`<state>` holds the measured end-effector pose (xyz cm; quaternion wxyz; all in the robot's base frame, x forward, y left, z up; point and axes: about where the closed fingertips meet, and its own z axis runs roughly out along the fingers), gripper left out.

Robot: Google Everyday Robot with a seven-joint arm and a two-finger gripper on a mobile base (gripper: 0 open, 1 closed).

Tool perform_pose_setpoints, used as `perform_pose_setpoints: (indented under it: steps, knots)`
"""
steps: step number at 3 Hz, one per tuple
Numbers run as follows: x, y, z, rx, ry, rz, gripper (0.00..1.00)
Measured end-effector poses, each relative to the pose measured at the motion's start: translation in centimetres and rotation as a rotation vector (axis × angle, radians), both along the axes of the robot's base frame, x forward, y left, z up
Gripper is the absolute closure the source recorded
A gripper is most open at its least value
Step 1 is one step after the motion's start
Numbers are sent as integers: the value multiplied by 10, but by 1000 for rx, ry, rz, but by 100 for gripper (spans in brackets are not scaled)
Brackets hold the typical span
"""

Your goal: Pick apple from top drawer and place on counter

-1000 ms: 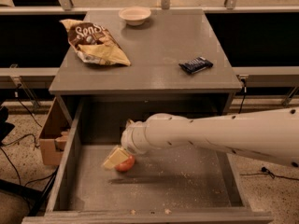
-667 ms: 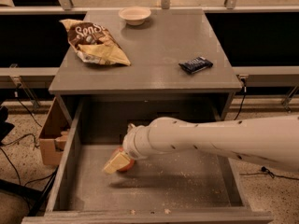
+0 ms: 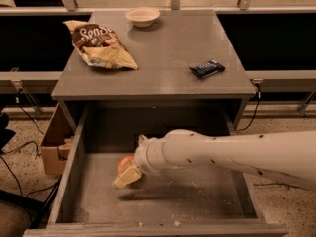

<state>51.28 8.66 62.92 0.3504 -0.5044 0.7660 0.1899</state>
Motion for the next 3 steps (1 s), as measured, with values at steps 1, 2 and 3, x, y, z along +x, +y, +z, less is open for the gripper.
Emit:
perform_pose_setpoints:
  steps: [1, 2, 3]
  knots:
    - [-10, -10, -14, 20, 16, -6, 17]
    - [-13, -10, -25, 41, 20, 4, 40]
    - [-14, -7, -18, 62, -2, 14, 63]
